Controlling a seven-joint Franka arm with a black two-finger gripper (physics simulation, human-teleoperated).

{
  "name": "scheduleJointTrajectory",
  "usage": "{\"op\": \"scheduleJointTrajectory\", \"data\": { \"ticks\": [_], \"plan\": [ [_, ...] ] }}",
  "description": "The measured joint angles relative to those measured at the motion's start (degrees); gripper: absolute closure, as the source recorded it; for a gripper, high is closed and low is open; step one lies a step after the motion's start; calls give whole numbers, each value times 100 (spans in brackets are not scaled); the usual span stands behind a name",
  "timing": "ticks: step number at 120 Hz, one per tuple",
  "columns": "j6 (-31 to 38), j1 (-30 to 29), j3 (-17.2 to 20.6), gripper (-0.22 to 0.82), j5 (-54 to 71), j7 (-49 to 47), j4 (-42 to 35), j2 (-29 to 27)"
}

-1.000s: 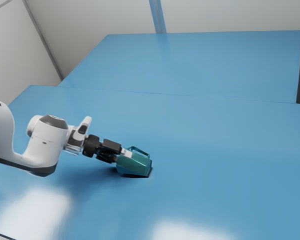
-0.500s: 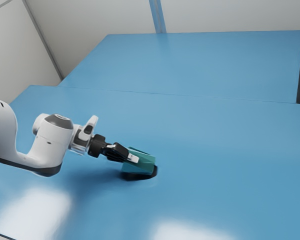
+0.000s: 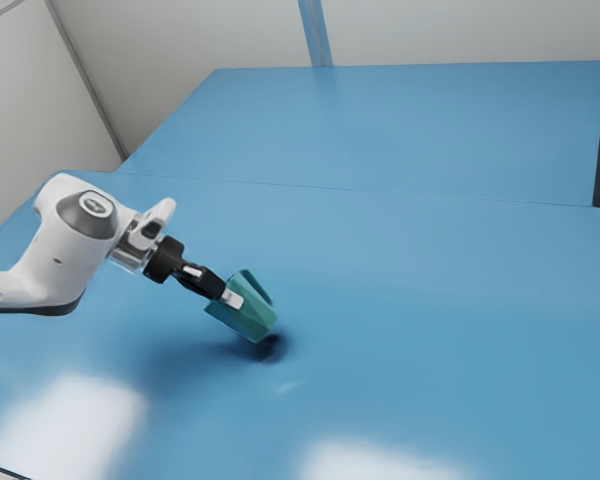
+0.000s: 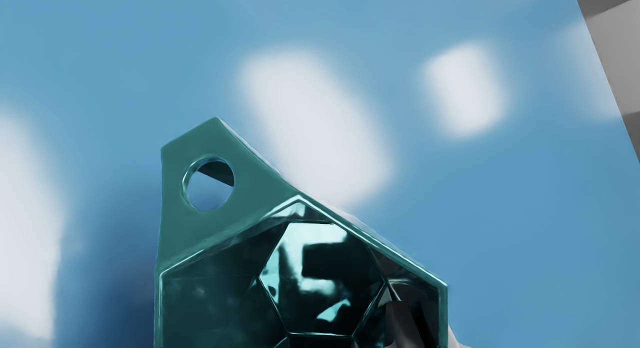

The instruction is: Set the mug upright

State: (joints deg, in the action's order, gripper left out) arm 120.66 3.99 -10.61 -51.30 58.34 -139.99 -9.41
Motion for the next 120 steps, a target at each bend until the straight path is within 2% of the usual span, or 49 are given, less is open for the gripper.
{"op": "scheduleJointTrajectory", "data": {
  "ticks": [23,55,87,120],
  "plan": [
    [-242,-31,59,78,1731,-774,539,-85],
    [-326,-144,384,79,3242,-1964,618,-143],
    [-5,-69,428,79,4225,-3074,615,-77],
    [444,-77,459,78,4494,-3846,794,245]
  ]
}}
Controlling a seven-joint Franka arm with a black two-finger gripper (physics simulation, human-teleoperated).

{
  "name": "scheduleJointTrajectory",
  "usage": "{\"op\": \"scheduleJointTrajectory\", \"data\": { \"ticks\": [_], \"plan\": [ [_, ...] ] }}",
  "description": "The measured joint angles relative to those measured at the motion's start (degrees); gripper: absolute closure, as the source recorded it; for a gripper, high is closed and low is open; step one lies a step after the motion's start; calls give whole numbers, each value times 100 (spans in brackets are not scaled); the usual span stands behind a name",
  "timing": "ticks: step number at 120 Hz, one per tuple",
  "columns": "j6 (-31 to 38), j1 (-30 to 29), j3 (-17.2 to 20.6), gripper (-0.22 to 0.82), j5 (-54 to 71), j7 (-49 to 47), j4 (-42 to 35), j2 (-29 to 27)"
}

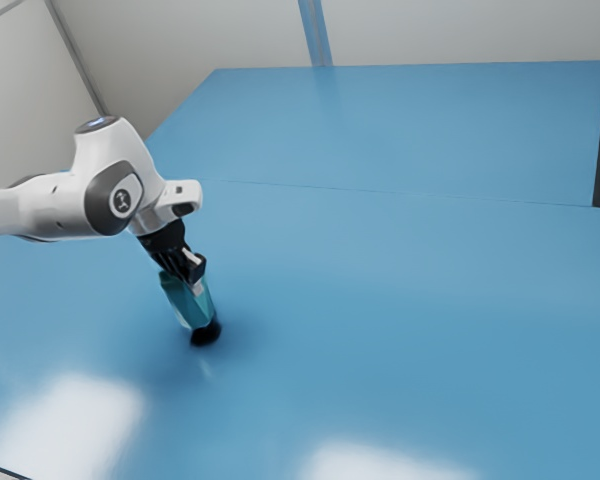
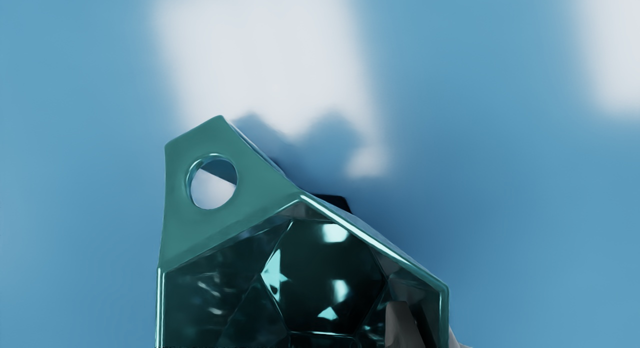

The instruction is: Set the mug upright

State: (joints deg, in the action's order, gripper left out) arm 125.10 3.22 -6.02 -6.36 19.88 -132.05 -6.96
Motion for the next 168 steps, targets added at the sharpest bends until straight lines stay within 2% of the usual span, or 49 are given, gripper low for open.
{"op": "scheduleJointTrajectory", "data": {
  "ticks": [64,120,147,157,168],
  "plan": [
    [687,38,57,78,56,-984,-258,133],
    [872,35,59,78,56,-1425,-307,344],
    [857,40,57,48,21,-1485,-315,238],
    [839,107,58,33,-8,-1507,-310,-15],
    [785,164,71,22,-25,-1526,-300,-294]
  ]
}}
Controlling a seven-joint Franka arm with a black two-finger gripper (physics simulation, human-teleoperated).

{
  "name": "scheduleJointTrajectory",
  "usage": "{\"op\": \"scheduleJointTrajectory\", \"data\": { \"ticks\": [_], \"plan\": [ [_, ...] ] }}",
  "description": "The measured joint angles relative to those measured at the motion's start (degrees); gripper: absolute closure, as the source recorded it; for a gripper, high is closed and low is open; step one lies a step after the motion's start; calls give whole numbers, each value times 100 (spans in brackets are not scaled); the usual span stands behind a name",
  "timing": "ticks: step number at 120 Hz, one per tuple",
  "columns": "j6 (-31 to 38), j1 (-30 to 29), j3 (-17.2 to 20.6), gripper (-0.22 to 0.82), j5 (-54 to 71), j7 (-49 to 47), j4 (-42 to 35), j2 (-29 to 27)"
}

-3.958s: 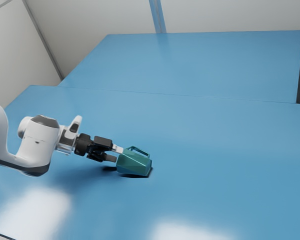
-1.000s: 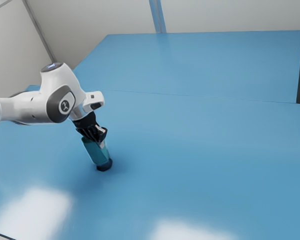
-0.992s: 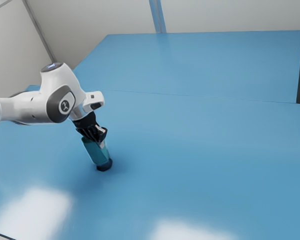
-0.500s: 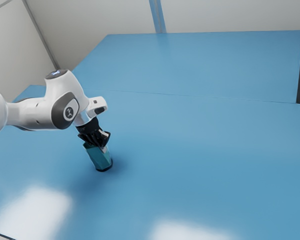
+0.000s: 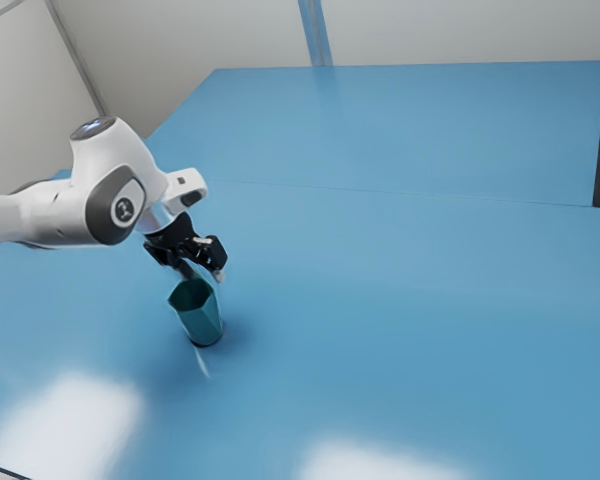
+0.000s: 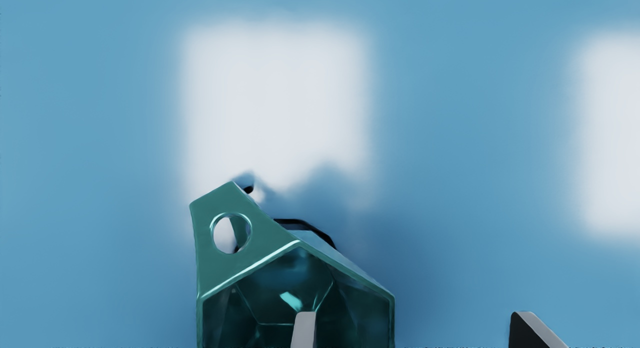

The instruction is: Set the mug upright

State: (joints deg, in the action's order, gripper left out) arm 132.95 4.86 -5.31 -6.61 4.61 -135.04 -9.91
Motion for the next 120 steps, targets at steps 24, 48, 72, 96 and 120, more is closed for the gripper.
{"op": "scheduleJointTrajectory", "data": {
  "ticks": [24,48,72,96,120],
  "plan": [
    [-605,-354,464,10,-19,-44,607,-87],
    [-1671,-597,665,5,3,-67,1676,241],
    [-2647,-615,647,3,176,-79,2636,459],
    [-3458,-691,645,2,247,-91,3557,686],
    [-3903,-727,623,2,262,-100,4044,909]
  ]
}}
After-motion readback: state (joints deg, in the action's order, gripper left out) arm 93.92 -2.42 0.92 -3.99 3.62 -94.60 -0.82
